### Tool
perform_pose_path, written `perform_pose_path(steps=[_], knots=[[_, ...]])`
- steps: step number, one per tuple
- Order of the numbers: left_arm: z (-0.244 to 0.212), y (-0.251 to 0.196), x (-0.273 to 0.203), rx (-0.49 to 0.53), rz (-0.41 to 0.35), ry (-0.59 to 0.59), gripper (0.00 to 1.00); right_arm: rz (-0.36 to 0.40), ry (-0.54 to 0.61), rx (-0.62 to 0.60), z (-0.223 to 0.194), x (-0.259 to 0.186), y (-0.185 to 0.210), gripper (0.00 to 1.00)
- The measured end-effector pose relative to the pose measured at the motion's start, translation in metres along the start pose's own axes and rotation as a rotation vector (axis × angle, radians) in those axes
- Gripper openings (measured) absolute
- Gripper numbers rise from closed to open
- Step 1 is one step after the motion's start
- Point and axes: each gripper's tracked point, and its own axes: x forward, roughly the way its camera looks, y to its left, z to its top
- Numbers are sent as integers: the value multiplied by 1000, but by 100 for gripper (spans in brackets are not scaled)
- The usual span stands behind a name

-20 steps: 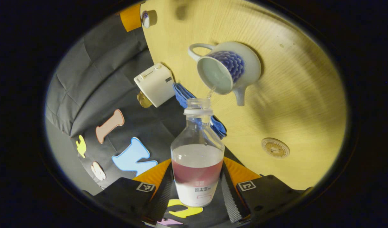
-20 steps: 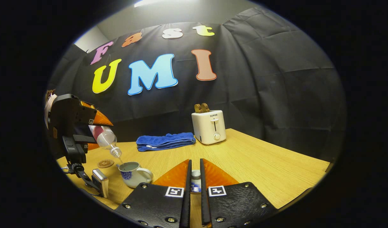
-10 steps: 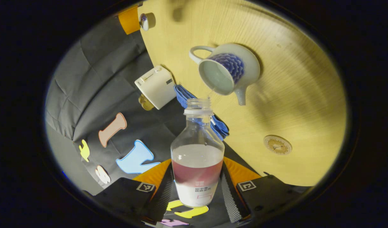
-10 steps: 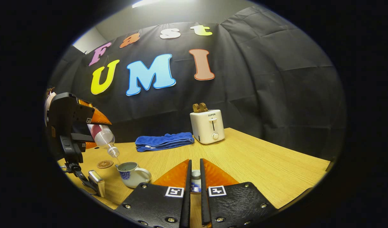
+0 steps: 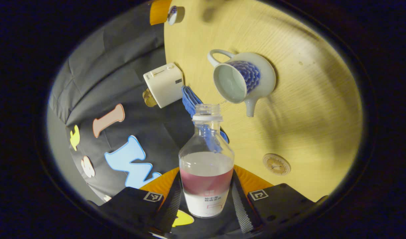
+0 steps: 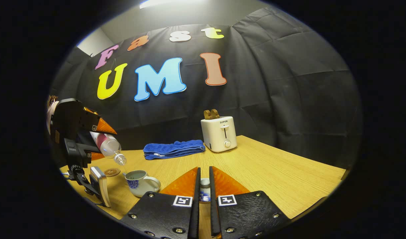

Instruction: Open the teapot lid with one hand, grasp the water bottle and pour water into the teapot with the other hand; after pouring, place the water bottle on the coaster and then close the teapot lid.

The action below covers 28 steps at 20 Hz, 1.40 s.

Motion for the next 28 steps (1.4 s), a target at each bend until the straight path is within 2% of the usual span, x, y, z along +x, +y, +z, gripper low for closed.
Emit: perform_pose_path(steps=[5,8,14,18,24,28], knots=[[3,-20,7,-370,7,-57,86,19,-13,-23,5,-2,10,14],[7,-18,2,-530,39,-96,85,32,-34,-56,12,-3,17,14],[-35,-4,-26,-902,174,-116,85,86,-21,-154,20,-3,37,14],[-74,1,-44,-1060,228,-98,85,122,-22,-170,31,2,56,14],[-107,-14,-52,-1293,203,-96,86,173,-44,-195,42,6,94,14],[-137,-14,-51,-1501,261,-127,86,198,-40,-192,42,7,114,14]])
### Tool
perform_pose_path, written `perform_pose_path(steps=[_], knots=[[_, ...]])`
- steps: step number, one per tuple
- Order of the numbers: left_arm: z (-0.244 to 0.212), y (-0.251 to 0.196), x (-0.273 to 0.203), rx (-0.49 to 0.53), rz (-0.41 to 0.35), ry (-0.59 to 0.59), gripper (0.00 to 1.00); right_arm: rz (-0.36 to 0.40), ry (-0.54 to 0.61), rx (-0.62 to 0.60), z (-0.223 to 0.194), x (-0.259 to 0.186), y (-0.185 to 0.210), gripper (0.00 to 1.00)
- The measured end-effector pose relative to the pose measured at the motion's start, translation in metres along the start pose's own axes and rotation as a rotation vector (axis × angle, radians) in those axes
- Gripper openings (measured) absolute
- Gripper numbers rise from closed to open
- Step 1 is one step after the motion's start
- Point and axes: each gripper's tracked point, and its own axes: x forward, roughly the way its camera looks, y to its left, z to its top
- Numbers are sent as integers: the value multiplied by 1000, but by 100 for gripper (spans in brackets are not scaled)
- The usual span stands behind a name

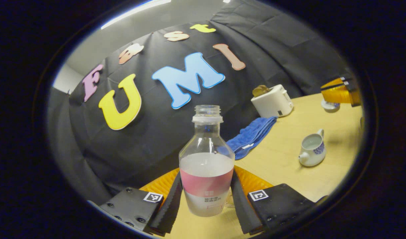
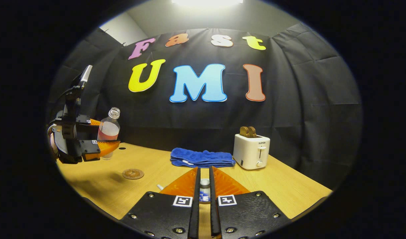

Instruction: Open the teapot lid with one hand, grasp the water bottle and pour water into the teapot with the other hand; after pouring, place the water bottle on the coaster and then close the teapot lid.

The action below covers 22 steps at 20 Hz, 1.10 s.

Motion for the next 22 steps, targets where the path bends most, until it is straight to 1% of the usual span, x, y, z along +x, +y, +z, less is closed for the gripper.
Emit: perform_pose_path(steps=[2,4,6,8,13,15,18,22], knots=[[-1,16,6,-127,16,-34,84,9,2,-2,1,2,7,14],[-3,20,16,-221,1,-72,85,15,1,-7,4,4,13,14],[-8,13,25,-241,-24,-75,84,21,0,-7,5,7,20,14],[-13,-2,38,-279,-66,-77,85,28,5,-3,4,10,25,14],[-33,-27,68,-346,-116,-48,84,32,14,-12,2,13,32,14],[-41,-29,78,-372,-112,-33,84,27,17,-18,1,15,29,14],[-52,-28,86,-439,-99,-15,84,23,23,-17,-1,17,27,14],[-70,-23,92,-493,-77,25,84,20,27,-31,-4,19,23,14]])
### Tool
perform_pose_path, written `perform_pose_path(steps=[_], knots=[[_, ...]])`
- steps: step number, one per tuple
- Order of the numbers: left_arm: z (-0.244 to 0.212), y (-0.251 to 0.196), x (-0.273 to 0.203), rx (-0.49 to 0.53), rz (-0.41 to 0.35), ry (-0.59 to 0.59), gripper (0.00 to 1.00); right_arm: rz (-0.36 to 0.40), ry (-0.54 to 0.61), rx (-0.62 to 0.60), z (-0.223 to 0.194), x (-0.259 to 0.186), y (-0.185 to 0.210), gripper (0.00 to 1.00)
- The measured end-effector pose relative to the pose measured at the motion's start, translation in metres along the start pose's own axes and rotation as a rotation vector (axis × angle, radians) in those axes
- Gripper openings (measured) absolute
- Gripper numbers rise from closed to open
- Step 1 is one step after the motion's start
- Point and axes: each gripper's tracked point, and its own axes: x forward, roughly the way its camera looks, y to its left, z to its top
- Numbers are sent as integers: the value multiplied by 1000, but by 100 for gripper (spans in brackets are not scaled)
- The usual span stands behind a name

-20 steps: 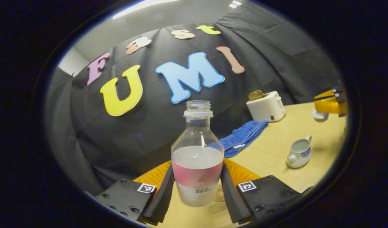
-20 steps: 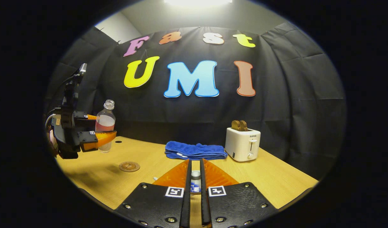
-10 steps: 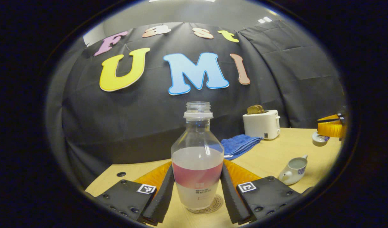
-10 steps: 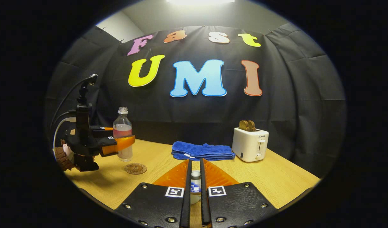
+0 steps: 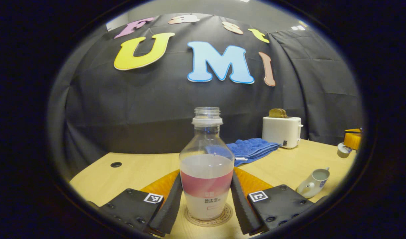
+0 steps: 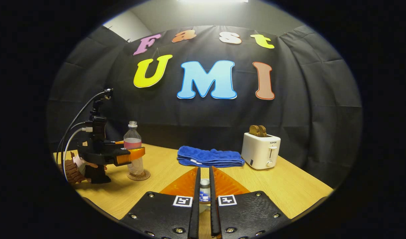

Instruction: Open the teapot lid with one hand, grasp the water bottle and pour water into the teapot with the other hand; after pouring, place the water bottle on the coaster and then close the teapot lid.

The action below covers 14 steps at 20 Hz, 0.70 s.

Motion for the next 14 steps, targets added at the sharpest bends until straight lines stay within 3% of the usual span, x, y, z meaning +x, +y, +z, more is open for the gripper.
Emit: perform_pose_path(steps=[8,14], knots=[[-11,-4,7,-45,-6,28,84,6,13,3,-6,8,3,14],[-35,1,5,-65,40,71,89,3,18,8,-6,11,3,14]])
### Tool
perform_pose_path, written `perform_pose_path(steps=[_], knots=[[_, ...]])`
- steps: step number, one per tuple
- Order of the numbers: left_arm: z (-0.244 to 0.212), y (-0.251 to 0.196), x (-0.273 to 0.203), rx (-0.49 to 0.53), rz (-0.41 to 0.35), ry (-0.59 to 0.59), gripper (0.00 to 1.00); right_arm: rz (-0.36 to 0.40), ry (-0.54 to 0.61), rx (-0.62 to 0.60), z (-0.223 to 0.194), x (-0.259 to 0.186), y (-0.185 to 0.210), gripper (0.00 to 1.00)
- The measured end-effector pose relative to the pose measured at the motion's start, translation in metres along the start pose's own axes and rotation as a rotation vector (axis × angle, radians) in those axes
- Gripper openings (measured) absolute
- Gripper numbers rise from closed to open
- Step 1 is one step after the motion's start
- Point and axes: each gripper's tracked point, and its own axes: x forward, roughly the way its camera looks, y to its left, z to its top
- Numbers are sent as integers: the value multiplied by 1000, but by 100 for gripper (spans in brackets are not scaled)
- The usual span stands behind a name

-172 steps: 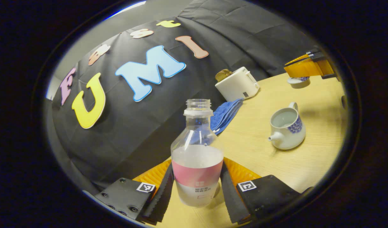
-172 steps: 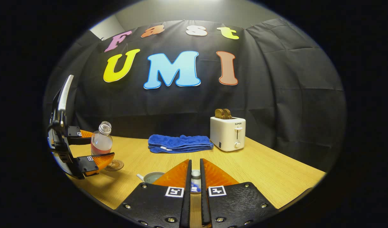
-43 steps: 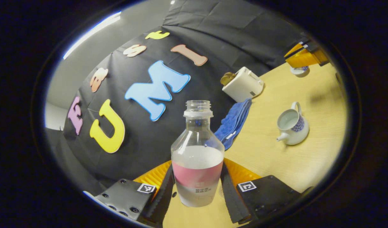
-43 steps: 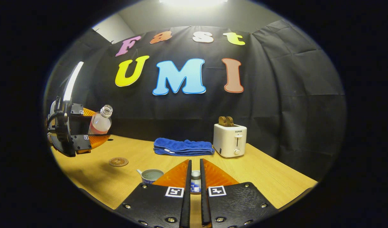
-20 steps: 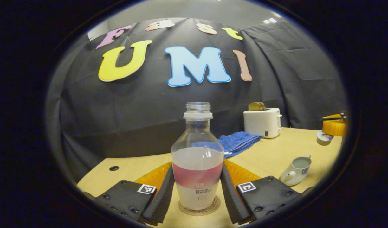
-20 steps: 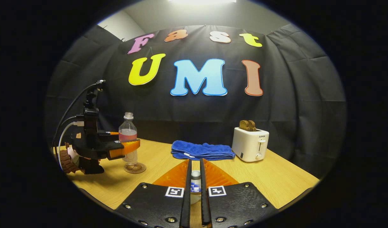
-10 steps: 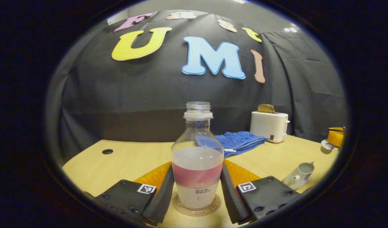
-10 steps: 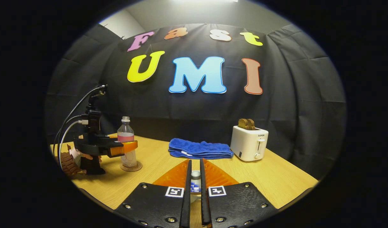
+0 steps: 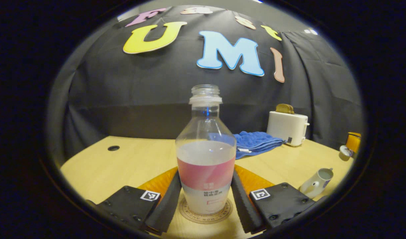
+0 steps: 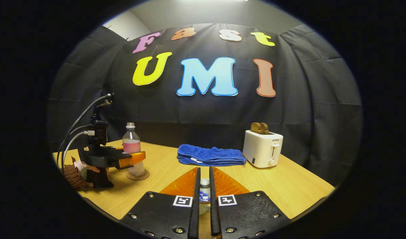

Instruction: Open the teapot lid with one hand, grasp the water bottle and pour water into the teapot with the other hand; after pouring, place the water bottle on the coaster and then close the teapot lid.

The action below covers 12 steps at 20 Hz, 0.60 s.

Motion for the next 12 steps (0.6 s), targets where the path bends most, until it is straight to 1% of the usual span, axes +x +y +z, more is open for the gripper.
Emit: perform_pose_path(steps=[1,3,4,5,7,9,12], knots=[[8,-1,0,1,1,-13,89,-3,0,-1,1,0,-1,14],[5,-1,0,-17,-4,-11,89,-5,1,1,1,0,-2,14],[6,-2,-3,-21,-4,-15,92,-5,2,3,1,1,-1,14],[7,-1,-3,-27,-1,-19,96,-2,3,6,2,2,-1,14],[7,-5,-7,-48,-18,-25,100,0,2,6,3,5,1,14],[3,-10,-11,-58,-36,-16,100,-1,1,4,2,9,2,14],[5,-12,-24,-37,-24,-26,100,5,20,18,-5,19,6,14]])
